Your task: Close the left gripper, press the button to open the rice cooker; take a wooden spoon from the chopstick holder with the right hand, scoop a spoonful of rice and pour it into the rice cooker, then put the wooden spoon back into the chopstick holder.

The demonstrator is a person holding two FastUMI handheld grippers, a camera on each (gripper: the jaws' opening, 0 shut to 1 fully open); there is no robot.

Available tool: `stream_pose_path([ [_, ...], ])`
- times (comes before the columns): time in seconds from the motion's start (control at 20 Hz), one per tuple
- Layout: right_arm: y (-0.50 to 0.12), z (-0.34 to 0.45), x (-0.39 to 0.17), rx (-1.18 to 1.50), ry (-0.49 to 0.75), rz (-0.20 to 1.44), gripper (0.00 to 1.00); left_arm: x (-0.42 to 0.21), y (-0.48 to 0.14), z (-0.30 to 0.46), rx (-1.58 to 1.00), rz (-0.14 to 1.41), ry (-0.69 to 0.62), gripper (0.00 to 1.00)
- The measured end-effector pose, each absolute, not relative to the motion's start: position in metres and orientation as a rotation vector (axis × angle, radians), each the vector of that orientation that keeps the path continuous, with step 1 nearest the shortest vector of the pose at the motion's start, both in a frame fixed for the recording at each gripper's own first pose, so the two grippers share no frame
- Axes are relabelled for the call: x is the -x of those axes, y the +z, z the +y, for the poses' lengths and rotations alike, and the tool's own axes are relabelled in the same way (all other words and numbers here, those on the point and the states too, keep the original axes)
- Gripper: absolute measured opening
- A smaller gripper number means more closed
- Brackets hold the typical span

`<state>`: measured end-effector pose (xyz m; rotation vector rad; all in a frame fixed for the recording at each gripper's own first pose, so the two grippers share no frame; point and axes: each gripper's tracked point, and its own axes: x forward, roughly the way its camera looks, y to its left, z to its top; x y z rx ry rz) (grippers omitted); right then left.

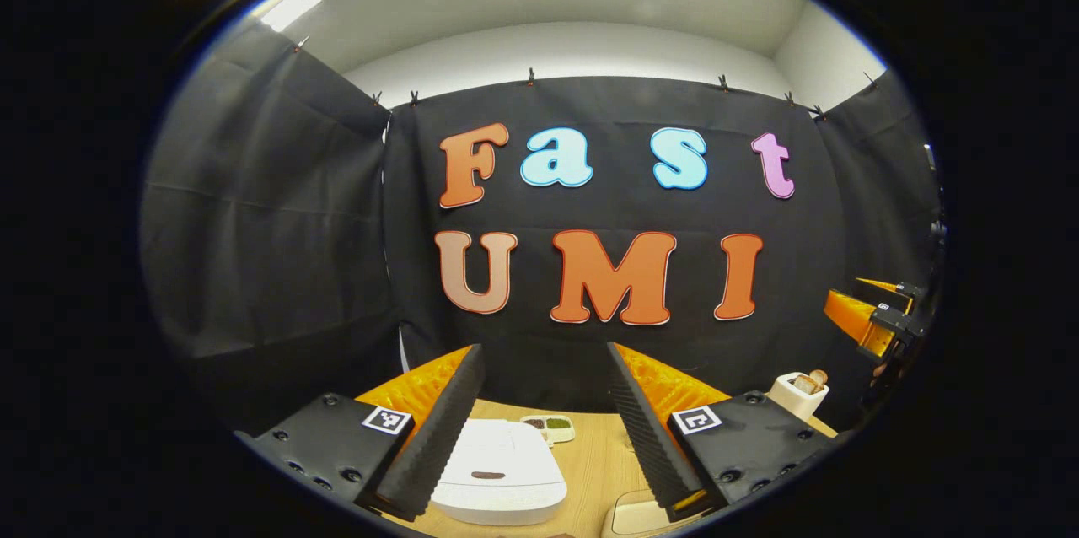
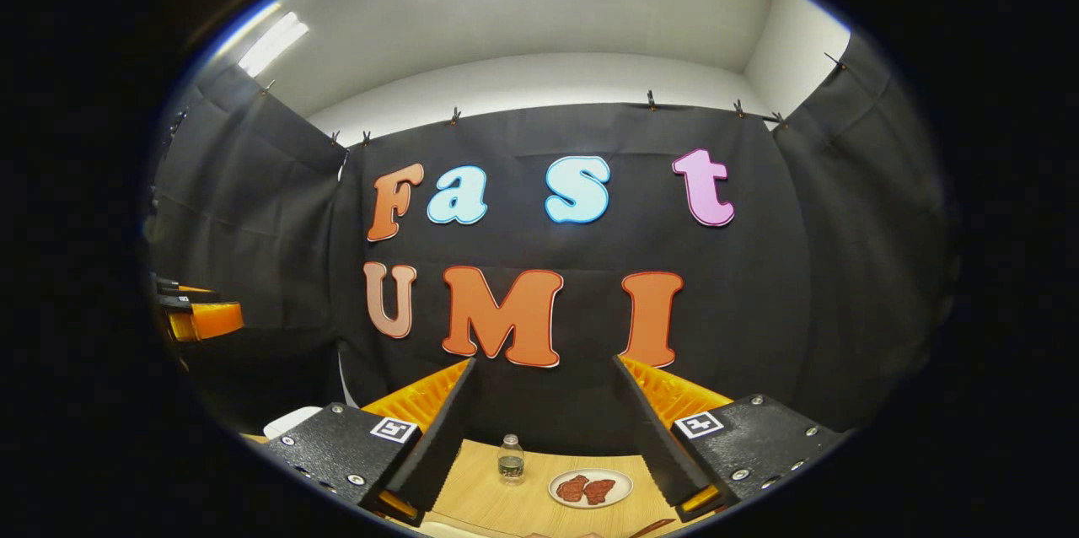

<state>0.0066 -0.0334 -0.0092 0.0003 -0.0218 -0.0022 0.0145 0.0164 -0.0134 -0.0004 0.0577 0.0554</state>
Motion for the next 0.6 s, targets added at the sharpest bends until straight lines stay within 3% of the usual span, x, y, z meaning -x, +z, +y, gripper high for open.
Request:
stream_pose_path([
  [0.1, -0.014, -0.034, -0.008, 0.0, -0.014, -0.007, 1.0, -0.018, -0.019, 0.028, -0.002, 0.072, 0.068, 0.98],
  [0.15, -0.015, -0.035, -0.007, 0.0, -0.02, -0.001, 0.95, -0.023, -0.02, 0.035, -0.009, 0.073, 0.074, 0.96],
  [0.25, -0.019, -0.039, -0.008, 0.003, -0.034, 0.005, 0.95, -0.027, -0.022, 0.045, -0.037, 0.08, 0.09, 0.97],
  [0.5, -0.031, -0.059, -0.006, 0.038, -0.108, 0.023, 0.95, -0.053, -0.054, 0.086, -0.019, 0.177, 0.138, 0.14],
  [0.55, -0.034, -0.062, -0.004, 0.038, -0.119, 0.027, 0.95, -0.058, -0.063, 0.091, 0.029, 0.212, 0.124, 0.06],
  [0.6, -0.037, -0.067, -0.003, 0.037, -0.129, 0.034, 0.95, -0.065, -0.079, 0.097, 0.072, 0.272, 0.12, 0.05],
])
